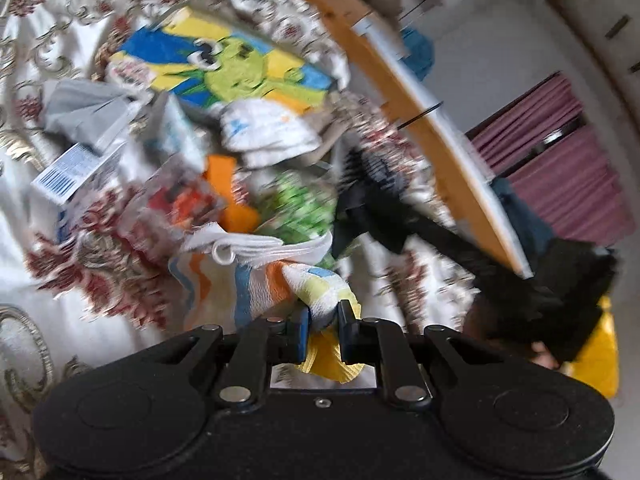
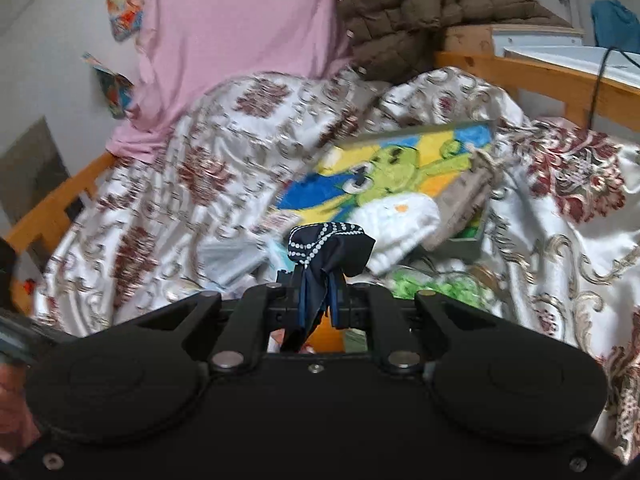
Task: Organize soft objects
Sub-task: 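Lift the striped sock with the left tool while the right tool lifts the navy cloth, then carry the striped sock to the tray with the left tool while the right holds the navy cloth, then lower the sock onto the tray with the left tool while the right releases the navy cloth, then lift both open tools up and away from the painting tray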
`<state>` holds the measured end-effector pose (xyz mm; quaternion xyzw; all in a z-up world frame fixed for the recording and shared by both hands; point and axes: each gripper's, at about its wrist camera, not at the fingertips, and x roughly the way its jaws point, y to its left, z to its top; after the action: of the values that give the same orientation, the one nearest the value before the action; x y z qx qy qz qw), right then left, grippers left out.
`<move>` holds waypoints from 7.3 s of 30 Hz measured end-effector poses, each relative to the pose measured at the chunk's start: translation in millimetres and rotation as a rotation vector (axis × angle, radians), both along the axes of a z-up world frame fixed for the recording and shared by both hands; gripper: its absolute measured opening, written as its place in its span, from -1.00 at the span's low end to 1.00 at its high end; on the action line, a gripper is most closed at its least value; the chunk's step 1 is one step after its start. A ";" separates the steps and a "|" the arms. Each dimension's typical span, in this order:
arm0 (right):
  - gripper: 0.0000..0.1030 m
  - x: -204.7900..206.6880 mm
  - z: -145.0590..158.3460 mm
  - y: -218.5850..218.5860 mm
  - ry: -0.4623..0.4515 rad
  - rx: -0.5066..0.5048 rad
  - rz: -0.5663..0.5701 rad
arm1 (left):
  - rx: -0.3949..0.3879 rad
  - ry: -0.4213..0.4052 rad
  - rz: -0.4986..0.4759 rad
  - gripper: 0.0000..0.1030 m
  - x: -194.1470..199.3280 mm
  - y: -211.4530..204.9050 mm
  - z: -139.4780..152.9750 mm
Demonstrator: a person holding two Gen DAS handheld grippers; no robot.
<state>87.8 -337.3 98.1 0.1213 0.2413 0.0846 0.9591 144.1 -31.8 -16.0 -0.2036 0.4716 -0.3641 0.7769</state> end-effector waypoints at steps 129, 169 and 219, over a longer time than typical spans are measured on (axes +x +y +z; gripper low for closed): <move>-0.89 106.5 -13.5 -20.6 -0.178 -0.103 -0.163 | -0.170 -0.342 0.177 -0.69 133.9 -21.3 60.3; -0.82 253.2 -96.4 -38.1 0.209 -0.111 -0.302 | 0.162 -0.165 0.324 -0.64 248.8 -65.5 -65.0; 0.99 -35.5 5.9 -2.1 -0.198 -0.116 -0.300 | 0.318 -0.625 0.527 0.83 -36.7 -21.4 49.0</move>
<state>52.4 -339.3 104.0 0.0916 0.1292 -0.0620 0.9854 107.4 -53.2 33.0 -0.0749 0.1959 -0.1202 0.9703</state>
